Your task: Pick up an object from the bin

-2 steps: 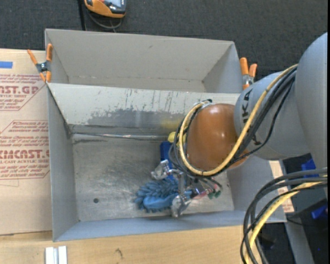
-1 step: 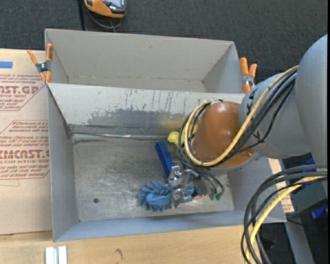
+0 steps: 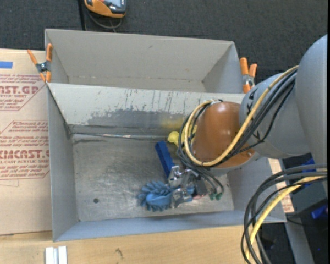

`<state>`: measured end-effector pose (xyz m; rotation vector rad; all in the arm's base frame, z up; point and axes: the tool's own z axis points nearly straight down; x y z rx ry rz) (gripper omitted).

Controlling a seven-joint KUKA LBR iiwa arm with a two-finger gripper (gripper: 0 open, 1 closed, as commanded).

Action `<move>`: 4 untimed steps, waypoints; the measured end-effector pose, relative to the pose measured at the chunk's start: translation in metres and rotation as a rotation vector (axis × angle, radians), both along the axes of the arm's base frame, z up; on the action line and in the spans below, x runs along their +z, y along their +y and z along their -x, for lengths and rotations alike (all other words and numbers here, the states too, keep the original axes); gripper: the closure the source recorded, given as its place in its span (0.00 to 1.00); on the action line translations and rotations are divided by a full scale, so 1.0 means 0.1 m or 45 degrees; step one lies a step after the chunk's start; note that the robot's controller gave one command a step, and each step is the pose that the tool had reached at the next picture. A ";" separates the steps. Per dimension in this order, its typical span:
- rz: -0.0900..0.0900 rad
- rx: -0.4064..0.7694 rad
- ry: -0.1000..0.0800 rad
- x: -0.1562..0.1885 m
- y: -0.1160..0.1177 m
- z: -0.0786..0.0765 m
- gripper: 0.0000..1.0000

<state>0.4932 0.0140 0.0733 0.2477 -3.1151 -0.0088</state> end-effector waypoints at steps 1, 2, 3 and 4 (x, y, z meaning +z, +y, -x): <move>0.000 0.001 -0.002 0.04 0.00 0.01 1.00; 0.003 -0.001 -0.015 0.15 0.00 0.00 1.00; 0.004 -0.001 -0.011 0.31 -0.01 0.01 1.00; 0.005 0.000 -0.016 0.53 -0.01 0.01 1.00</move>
Offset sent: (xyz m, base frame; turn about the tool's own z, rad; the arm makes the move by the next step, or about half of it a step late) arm 0.0001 -0.0002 0.0453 0.0001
